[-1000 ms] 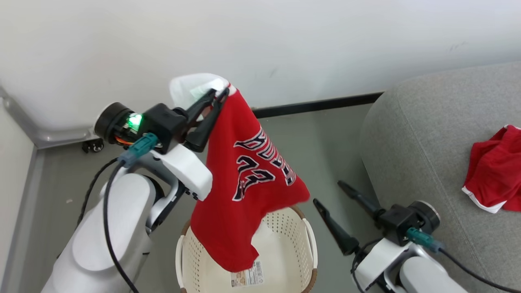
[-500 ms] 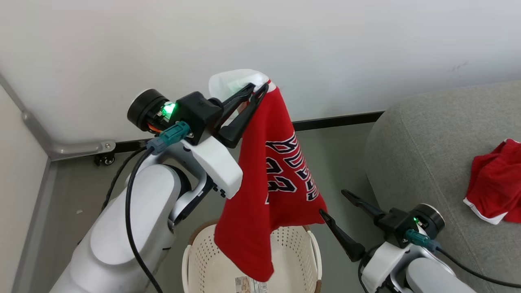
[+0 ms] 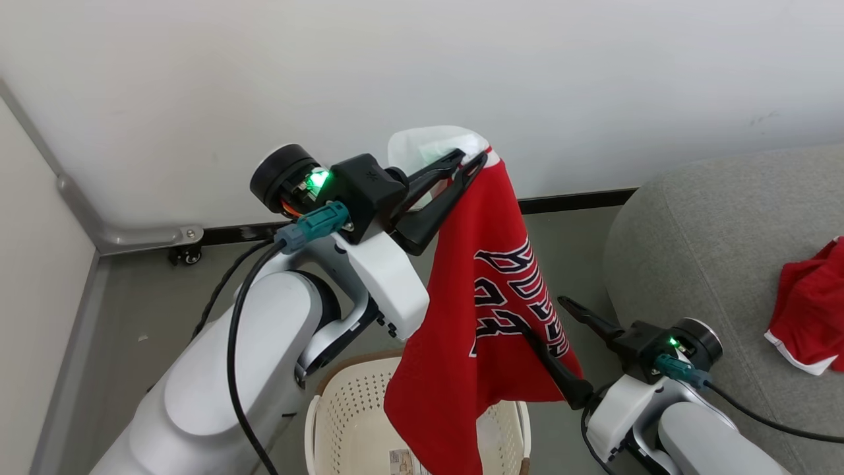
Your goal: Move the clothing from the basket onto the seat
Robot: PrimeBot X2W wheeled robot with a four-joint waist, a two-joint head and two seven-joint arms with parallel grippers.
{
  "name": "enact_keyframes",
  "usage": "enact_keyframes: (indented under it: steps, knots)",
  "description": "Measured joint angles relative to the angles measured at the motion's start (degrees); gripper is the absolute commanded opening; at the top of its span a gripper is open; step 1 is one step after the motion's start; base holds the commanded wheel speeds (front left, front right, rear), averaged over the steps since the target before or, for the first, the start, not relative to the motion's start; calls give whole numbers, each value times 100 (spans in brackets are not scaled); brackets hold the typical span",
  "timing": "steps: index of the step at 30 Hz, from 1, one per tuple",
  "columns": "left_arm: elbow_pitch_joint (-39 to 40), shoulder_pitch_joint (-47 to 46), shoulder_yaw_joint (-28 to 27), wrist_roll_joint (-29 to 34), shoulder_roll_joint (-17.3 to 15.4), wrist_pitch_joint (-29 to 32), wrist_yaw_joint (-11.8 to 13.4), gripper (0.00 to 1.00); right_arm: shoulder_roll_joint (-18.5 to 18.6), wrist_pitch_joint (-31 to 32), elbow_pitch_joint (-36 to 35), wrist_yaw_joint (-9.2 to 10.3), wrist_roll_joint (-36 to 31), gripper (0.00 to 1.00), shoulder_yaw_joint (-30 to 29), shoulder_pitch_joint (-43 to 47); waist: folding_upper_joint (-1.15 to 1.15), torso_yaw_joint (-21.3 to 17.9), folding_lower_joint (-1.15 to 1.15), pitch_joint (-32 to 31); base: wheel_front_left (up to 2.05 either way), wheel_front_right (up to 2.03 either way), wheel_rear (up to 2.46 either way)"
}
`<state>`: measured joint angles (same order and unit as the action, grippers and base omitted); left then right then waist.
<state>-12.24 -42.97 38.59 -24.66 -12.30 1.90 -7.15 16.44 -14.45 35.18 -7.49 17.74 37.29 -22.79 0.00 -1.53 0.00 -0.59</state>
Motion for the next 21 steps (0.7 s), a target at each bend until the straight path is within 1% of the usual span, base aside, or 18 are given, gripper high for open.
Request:
enact_keyframes:
  steps: [2, 3, 4, 5, 6, 7, 10, 14, 21]
  knots:
    - [33, -2, 47, -54, -7, 12, 0, 0, -14, 0, 92, 0, 41, 100, 46, -40, 0, 28, 0, 4, 0, 0, 0]
    - [46, -2, 63, -60, -10, 14, 0, 0, -24, 0, 125, 0, 45, 65, 85, -71, 0, 41, 0, 6, 0, 0, 0]
    - [58, -2, 67, -113, -11, 19, 0, 0, -38, 0, 159, 0, 52, 44, 132, -103, 0, 54, 0, 8, 0, 0, 0]
    - [69, -3, 67, -181, -16, 19, 0, 0, -53, 0, 182, 0, 59, 34, 182, -120, 0, 67, 0, 11, 0, 0, 0]
    - [73, -3, 66, -227, -31, 20, 0, 0, -68, 0, 199, 0, 85, 14, 218, -125, 0, 78, 0, 14, 0, 0, 0]
    - [71, -3, 66, -254, -52, 21, 0, 0, -79, 0, 210, 0, 107, 0, 232, -126, 0, 88, 0, 19, 0, 0, 0]
    - [56, -2, 27, -335, -155, 59, 0, 0, -88, 0, 216, 0, 167, 0, 263, -161, 0, 96, 0, 35, 0, 0, 0]
    - [-21, 16, -109, -394, -242, 24, 0, 0, -76, 0, 188, 0, 326, 0, 156, -192, 0, 74, 0, 50, 0, 0, 0]
    - [-259, 339, -291, -571, -305, -202, 0, 0, 26, 1, -108, 0, 635, 0, -318, -191, 0, -15, 0, 66, 0, 0, 0]
